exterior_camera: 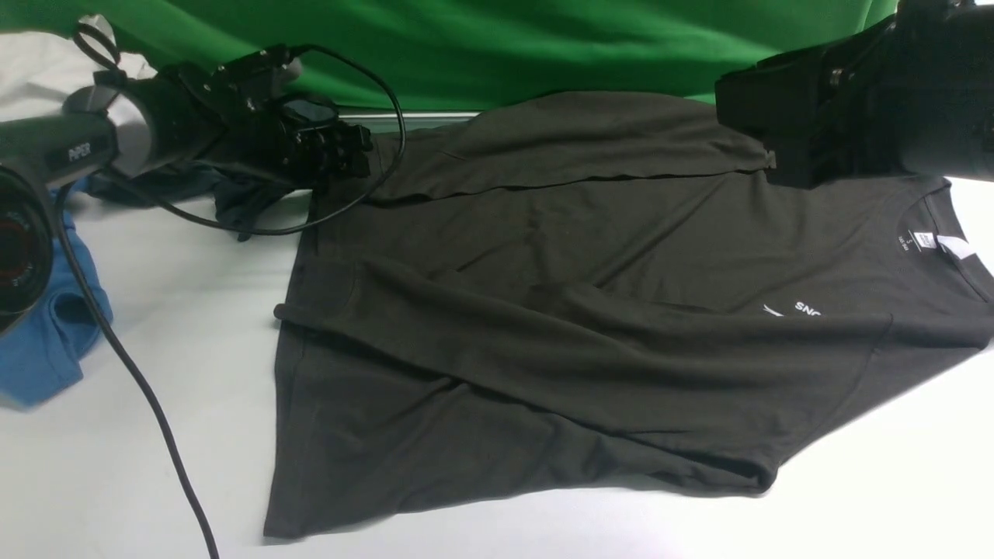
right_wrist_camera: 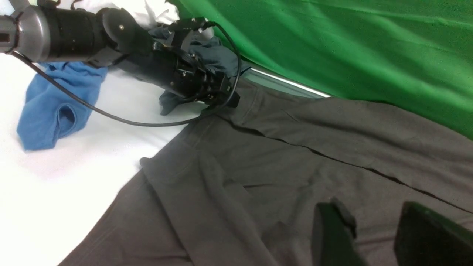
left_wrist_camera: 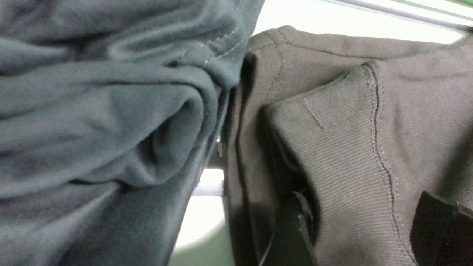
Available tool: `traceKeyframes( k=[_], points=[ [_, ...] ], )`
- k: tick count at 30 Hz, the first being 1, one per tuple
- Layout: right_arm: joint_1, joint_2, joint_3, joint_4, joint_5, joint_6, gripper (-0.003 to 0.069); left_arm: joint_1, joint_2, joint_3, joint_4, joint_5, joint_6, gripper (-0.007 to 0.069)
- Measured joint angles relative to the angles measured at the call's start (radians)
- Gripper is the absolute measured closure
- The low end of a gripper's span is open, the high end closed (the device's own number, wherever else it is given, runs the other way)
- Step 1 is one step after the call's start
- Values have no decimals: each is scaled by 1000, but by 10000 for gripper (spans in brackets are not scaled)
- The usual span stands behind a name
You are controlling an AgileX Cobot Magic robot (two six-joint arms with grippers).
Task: Fold a long-sleeved shirt on a white desktop.
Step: 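Grab the top left corner of the dark shirt with the left gripper, then fold the left side of the dark shirt inward over its body with the left gripper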
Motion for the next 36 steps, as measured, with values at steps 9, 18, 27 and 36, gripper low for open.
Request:
traceKeyframes(
  k=[9,18,27,36],
  points=[
    [0,0,0,0,0,0,417,-1,23,-4,-19,-1,120,330],
    [0,0,0,0,0,0,417,-1,26,-4,-49,7,128,583],
    [0,0,0,0,4,0,417,1,-85,-4,-37,159,76,583],
    [0,0,0,0,75,0,417,21,-228,-4,166,500,-156,583]
  ],
)
